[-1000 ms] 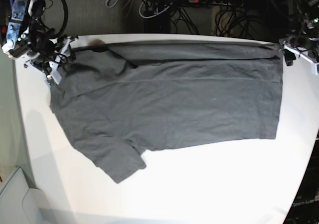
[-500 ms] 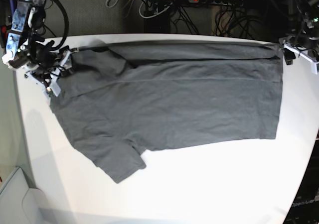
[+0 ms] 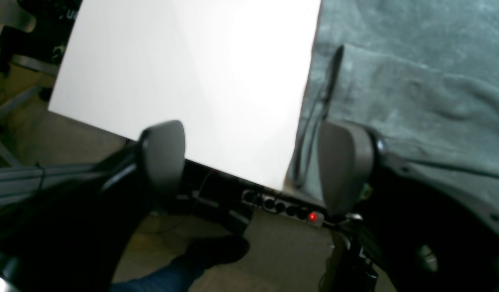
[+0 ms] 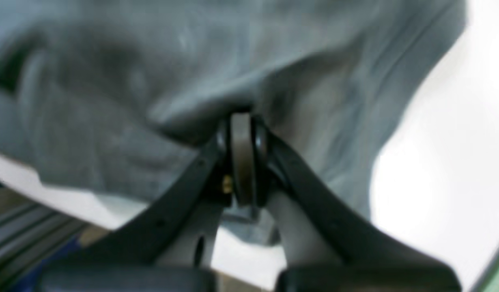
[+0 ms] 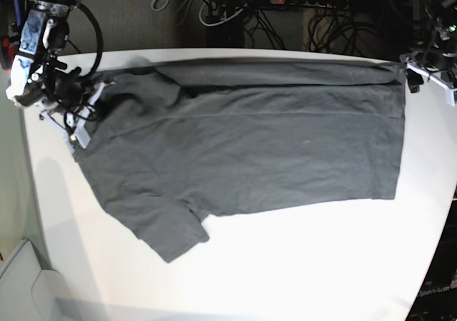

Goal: Layout the t-shirt on the table in an organized manner, then fold the t-shirt properly
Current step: 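Release the corner and move the right gripper to the shirt's sleeve corner, then move the left gripper to the hem corner and grasp both hem corners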

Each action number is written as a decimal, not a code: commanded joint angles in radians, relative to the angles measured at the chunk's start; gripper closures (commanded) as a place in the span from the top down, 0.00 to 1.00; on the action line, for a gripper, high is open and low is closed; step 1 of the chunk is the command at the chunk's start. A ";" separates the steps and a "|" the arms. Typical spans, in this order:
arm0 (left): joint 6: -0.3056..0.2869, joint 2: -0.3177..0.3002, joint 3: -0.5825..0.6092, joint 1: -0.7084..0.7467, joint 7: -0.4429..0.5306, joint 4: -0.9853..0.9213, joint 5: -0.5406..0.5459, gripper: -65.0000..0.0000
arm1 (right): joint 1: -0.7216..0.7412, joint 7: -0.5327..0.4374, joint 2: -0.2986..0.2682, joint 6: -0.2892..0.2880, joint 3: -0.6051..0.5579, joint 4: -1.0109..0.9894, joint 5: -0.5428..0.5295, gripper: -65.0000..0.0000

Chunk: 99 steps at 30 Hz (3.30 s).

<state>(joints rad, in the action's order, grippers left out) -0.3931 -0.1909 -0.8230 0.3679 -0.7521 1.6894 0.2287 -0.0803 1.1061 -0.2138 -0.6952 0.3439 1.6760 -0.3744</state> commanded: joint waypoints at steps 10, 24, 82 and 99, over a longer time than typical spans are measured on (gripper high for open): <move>0.003 -0.015 -0.006 0.001 0.021 0.015 0.004 0.75 | 0.158 -0.013 -0.013 -0.003 -0.105 0.017 -0.010 0.00; 0.004 0.005 -0.008 0.007 0.021 0.027 0.004 0.75 | 0.429 0.012 -0.019 -0.003 -0.208 -0.282 -0.008 0.00; 0.010 -0.160 0.247 -0.752 0.147 -0.627 0.002 0.76 | 0.877 -0.561 -0.011 -0.003 -0.200 -0.928 0.518 0.59; 0.012 -0.137 0.376 -0.749 0.362 -0.908 0.008 0.76 | 0.663 -0.768 -0.026 -0.003 -0.199 -0.811 0.519 0.59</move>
<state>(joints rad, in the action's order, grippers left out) -0.3782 -0.3134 -0.4469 -0.3588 -0.3988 0.7704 0.2291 0.5499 0.3626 -0.2283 -0.6983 0.1421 0.8513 0.1589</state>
